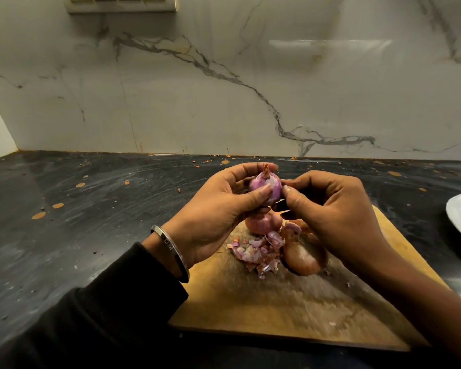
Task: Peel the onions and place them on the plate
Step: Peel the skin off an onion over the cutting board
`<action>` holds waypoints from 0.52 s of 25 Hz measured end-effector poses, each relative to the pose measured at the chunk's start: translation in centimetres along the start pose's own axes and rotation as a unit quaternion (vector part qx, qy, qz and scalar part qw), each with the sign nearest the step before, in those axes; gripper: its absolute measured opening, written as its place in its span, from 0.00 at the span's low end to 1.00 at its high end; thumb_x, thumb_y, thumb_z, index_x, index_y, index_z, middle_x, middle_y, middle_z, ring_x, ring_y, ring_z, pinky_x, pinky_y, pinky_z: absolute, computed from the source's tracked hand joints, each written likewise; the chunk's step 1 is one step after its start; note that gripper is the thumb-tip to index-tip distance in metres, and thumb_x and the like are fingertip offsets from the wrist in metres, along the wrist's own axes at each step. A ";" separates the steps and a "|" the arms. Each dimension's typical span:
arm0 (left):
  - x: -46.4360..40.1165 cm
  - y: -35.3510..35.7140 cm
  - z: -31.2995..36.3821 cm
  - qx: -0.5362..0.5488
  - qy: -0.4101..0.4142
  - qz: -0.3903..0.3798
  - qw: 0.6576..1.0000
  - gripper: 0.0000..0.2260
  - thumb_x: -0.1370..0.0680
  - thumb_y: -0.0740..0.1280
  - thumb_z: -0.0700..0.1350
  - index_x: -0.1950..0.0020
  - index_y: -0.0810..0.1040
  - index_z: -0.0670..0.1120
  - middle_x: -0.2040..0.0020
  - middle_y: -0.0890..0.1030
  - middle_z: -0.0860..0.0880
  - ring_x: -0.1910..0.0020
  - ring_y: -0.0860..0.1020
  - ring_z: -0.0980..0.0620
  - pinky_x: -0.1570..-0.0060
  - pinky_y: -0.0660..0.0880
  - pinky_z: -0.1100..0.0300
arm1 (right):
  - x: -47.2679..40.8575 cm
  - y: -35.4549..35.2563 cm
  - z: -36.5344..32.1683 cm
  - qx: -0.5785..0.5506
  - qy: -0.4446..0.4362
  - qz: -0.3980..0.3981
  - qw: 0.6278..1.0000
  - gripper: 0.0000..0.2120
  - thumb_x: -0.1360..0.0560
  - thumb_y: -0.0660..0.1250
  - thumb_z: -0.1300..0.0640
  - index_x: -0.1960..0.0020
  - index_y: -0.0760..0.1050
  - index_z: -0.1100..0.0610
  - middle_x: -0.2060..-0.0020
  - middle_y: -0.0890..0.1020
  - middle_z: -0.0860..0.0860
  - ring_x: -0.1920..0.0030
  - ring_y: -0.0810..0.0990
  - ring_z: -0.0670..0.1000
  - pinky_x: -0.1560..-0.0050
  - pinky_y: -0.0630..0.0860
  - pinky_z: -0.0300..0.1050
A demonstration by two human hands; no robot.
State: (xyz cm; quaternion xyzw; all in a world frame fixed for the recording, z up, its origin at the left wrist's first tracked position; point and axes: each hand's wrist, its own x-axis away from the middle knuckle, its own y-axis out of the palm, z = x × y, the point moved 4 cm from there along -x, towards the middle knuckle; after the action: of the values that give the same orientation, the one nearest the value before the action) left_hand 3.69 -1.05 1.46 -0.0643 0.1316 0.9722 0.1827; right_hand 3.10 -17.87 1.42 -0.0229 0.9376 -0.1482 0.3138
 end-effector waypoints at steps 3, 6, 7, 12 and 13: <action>-0.1 -0.1 0.0 0.000 0.000 0.001 1.000 0.19 0.30 0.69 0.39 0.39 0.78 0.44 0.41 0.82 0.40 0.48 0.82 0.50 0.53 0.81 0.62 | 0.1 0.1 -0.3 -0.001 -0.003 0.002 1.000 0.03 0.24 0.70 0.58 0.53 0.83 0.55 0.61 0.87 0.51 0.59 0.87 0.50 0.57 0.84 0.52; 0.0 -0.1 -0.1 0.000 0.000 0.002 1.000 0.19 0.30 0.69 0.38 0.39 0.78 0.44 0.41 0.82 0.40 0.47 0.82 0.49 0.52 0.81 0.61 | 0.1 0.2 -0.2 0.006 0.002 0.000 1.000 0.04 0.25 0.70 0.58 0.52 0.83 0.56 0.62 0.87 0.51 0.59 0.87 0.50 0.57 0.84 0.51; 0.0 0.0 -0.1 -0.002 0.002 0.002 1.000 0.19 0.30 0.69 0.39 0.39 0.78 0.44 0.41 0.82 0.40 0.47 0.82 0.49 0.52 0.81 0.60 | 0.1 0.1 -0.3 0.007 0.001 0.001 1.000 0.04 0.24 0.70 0.58 0.52 0.83 0.56 0.62 0.87 0.51 0.60 0.87 0.49 0.57 0.84 0.50; 0.2 0.3 0.0 -0.012 0.004 0.008 1.000 0.20 0.31 0.70 0.38 0.40 0.78 0.43 0.38 0.80 0.38 0.49 0.82 0.48 0.51 0.82 0.59 | 0.1 0.2 -0.4 0.027 0.000 0.006 1.000 0.04 0.24 0.70 0.61 0.54 0.84 0.57 0.63 0.87 0.51 0.61 0.87 0.48 0.58 0.84 0.51; 0.3 0.4 0.0 -0.015 0.003 0.009 1.000 0.20 0.32 0.70 0.38 0.39 0.78 0.42 0.38 0.79 0.38 0.50 0.82 0.49 0.52 0.82 0.60 | 0.0 0.2 -0.3 0.038 -0.002 0.009 0.999 0.04 0.24 0.70 0.61 0.54 0.84 0.58 0.64 0.86 0.51 0.62 0.86 0.49 0.58 0.84 0.52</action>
State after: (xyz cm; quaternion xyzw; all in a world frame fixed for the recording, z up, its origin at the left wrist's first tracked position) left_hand 3.31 -1.31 1.48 -0.0688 0.1186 0.9754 0.1728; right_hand 2.87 -17.61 1.59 -0.0031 0.9309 -0.1810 0.3172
